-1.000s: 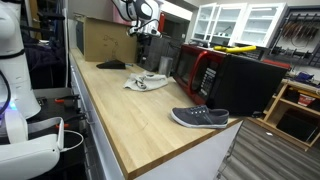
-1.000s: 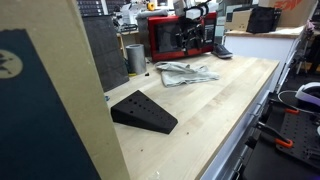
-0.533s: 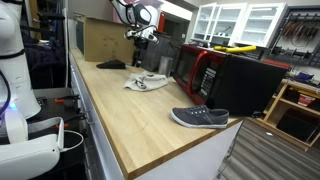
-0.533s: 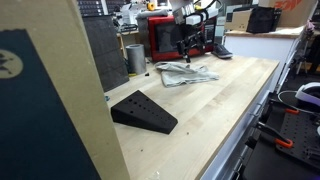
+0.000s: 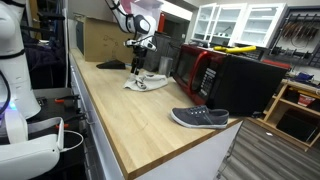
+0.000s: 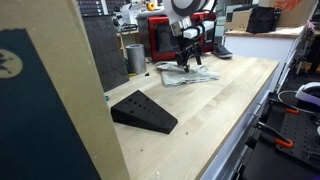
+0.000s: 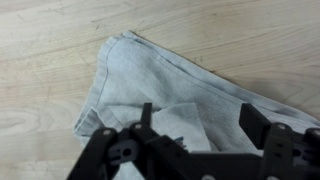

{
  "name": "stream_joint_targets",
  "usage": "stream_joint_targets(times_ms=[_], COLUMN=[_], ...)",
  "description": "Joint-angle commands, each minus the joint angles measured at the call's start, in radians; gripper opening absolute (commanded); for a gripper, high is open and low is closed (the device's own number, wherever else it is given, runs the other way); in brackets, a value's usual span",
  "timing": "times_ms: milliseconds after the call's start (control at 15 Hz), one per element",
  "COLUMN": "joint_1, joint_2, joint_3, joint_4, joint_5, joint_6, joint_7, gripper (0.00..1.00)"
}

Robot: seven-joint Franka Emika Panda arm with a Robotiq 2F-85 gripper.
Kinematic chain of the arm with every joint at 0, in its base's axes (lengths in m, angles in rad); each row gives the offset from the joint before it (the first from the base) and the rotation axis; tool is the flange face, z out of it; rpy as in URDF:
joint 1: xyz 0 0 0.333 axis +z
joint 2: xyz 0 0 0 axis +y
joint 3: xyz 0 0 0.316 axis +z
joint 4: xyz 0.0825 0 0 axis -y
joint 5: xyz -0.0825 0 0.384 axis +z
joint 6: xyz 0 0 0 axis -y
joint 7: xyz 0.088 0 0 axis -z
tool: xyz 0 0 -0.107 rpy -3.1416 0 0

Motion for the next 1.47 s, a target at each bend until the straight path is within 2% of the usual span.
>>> stream_joint_targets(times_ms=[0, 467, 533, 800, 1067, 1267, 1400], joint_1=[-0.003, -0.007, -0.007, 0.003, 0.033, 0.066, 0.088], joint_2=[0.013, -0.009, -0.016, -0.043, -0.071, -0.063, -0.051], joint_3=[-0.014, -0.013, -0.012, 0.001, 0.039, 0.071, 0.089], joint_4=[-0.005, -0.014, -0.015, -0.005, 0.057, 0.15, 0.202], joint_5=[-0.019, -0.003, -0.002, 0.013, 0.094, 0.183, 0.236], joint_6=[0.055, 0.089, 0.084, -0.008, -0.231, -0.413, -0.494], joint_7=[-0.025, -0.073, -0.08, -0.086, -0.016, 0.083, 0.158], gripper=[0.58, 0.05, 0.01, 0.0, 0.0, 0.0, 0.0])
